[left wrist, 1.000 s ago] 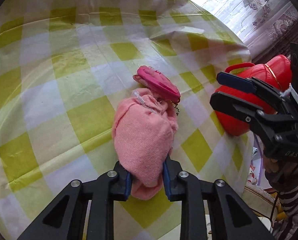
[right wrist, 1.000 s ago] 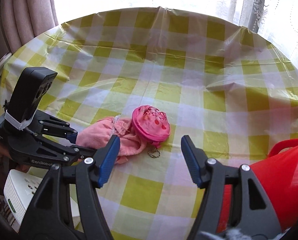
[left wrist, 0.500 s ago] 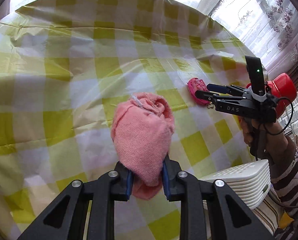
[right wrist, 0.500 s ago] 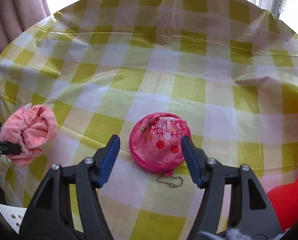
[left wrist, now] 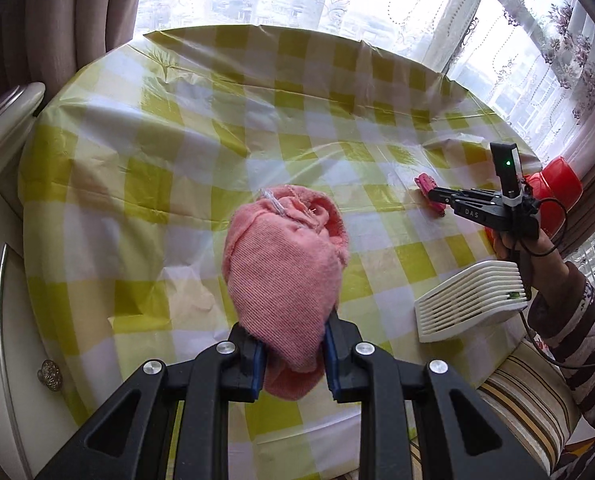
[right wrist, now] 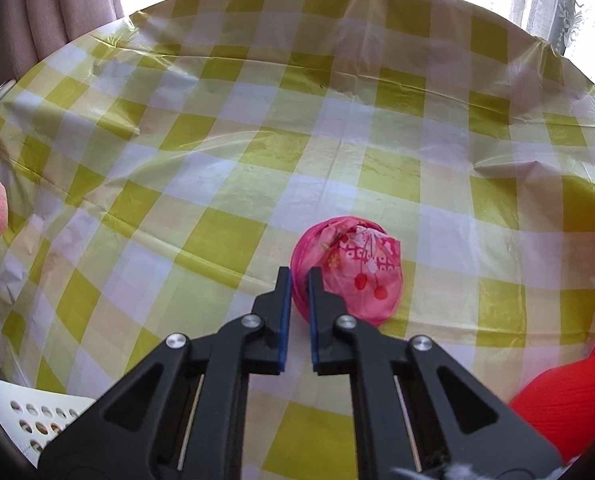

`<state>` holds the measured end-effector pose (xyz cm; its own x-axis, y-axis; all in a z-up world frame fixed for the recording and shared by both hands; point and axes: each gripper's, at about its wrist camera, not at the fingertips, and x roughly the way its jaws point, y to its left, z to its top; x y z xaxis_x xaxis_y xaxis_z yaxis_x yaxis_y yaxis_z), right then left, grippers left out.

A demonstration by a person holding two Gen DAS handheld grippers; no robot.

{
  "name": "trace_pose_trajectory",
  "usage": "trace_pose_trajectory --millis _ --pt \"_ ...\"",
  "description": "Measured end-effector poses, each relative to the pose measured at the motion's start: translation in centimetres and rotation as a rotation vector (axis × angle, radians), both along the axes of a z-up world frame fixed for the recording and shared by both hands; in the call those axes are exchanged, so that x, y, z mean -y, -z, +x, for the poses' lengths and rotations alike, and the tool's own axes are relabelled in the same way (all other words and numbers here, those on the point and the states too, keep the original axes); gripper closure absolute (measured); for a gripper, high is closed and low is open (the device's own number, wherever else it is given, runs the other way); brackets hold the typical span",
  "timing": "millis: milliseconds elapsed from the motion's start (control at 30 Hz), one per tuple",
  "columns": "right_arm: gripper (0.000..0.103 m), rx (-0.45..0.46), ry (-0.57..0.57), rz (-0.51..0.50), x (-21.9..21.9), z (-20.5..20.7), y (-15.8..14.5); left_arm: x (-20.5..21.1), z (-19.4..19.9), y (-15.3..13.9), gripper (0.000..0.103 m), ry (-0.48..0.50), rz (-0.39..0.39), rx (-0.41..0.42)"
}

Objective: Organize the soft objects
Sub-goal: 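Grasp the pink towel with the left tool while the right tool grasps the pink pouch, then carry the pink towel and pink pouch over the box and open both tools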

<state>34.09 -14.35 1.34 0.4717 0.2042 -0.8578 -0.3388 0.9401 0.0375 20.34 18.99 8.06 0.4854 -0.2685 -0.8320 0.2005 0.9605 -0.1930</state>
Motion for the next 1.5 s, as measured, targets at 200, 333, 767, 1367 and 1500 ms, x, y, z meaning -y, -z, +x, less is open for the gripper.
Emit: trace_pose_trajectory --millis 200,333,767,1367,1500 --pt "0.093 0.028 0.012 0.017 1.6 -3.1 -1.8 -1.0 -3.2 -2.0 0.079 -0.055 -0.015 0.062" --pt "0.093 0.051 0.017 0.020 2.6 -5.9 -3.4 -1.3 -5.7 -2.1 0.079 -0.106 -0.030 0.077" --pt "0.093 0.062 0.007 0.060 5.4 -17.4 -6.7 5.8 -13.6 0.5 0.079 -0.182 -0.043 0.053" --pt "0.093 0.066 0.086 0.021 11.5 -25.9 -9.5 20.4 -20.8 -1.0 0.079 0.055 -0.092 0.154" --pt "0.093 0.080 0.105 0.009 12.8 -27.1 -9.8 21.8 -20.8 -1.4 0.079 0.092 -0.114 0.151"
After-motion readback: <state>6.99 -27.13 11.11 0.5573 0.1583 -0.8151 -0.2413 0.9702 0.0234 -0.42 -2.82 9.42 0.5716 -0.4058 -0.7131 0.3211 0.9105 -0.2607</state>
